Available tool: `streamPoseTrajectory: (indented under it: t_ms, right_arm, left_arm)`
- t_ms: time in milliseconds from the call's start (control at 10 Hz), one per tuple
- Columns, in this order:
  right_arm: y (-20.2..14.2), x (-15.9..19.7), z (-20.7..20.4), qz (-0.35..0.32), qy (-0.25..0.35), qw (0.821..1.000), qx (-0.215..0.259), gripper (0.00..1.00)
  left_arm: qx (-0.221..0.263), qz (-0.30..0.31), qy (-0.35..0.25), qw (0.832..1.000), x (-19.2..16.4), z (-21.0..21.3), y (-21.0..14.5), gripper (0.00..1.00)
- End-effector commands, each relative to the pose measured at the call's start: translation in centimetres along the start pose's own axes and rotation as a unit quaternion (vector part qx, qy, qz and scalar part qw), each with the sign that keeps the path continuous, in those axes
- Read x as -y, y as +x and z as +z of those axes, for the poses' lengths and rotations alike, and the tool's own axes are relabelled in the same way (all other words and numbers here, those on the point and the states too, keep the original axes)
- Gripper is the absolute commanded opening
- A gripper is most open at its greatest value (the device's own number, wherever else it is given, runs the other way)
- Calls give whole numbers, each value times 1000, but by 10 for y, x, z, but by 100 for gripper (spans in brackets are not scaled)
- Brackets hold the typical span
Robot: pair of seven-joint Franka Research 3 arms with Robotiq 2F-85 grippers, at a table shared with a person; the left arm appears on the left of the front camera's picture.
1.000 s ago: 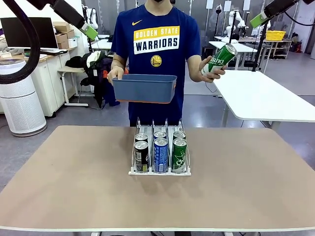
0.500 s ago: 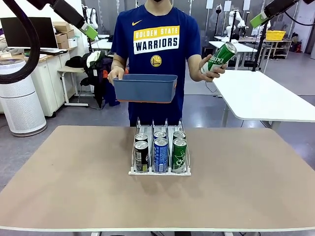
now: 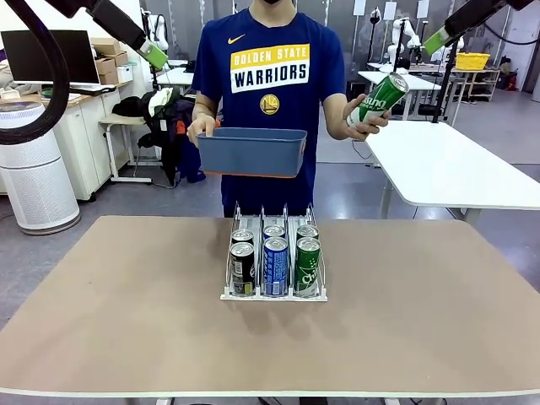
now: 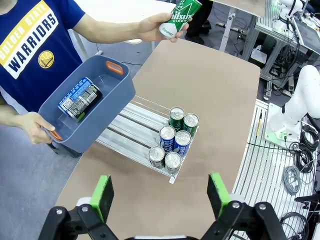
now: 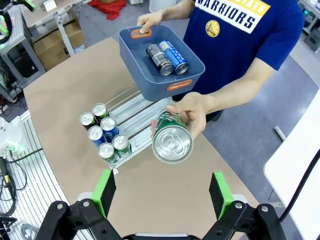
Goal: Fill the beverage cans into the dispenser.
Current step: Pick up the Sprite handed by the human.
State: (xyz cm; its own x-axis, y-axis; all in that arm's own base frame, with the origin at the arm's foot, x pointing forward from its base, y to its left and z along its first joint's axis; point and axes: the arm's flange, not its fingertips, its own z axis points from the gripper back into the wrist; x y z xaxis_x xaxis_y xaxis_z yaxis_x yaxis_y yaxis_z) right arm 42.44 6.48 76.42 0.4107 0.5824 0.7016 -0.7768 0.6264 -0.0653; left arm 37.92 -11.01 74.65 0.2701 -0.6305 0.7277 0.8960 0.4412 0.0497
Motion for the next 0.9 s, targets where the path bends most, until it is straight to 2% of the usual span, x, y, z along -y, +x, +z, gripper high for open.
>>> streamPoseTrajectory:
  t_ms: [0,200,400,800]
  right_arm:
    - [12,5,-10,-11,10,999,-45,100]
    - [16,13,-26,-17,12,998,-56,100]
    - [17,20,-39,-19,46,996,-69,100]
    - [17,33,-61,-55,61,995,-52,100]
  left_arm:
    - [-4,2,-2,1000,1,1,-1,100]
    - [-4,2,-2,1000,1,1,-1,100]
    - [-4,2,-2,1000,1,1,-1,100]
    - [-4,2,-2,1000,1,1,-1,100]
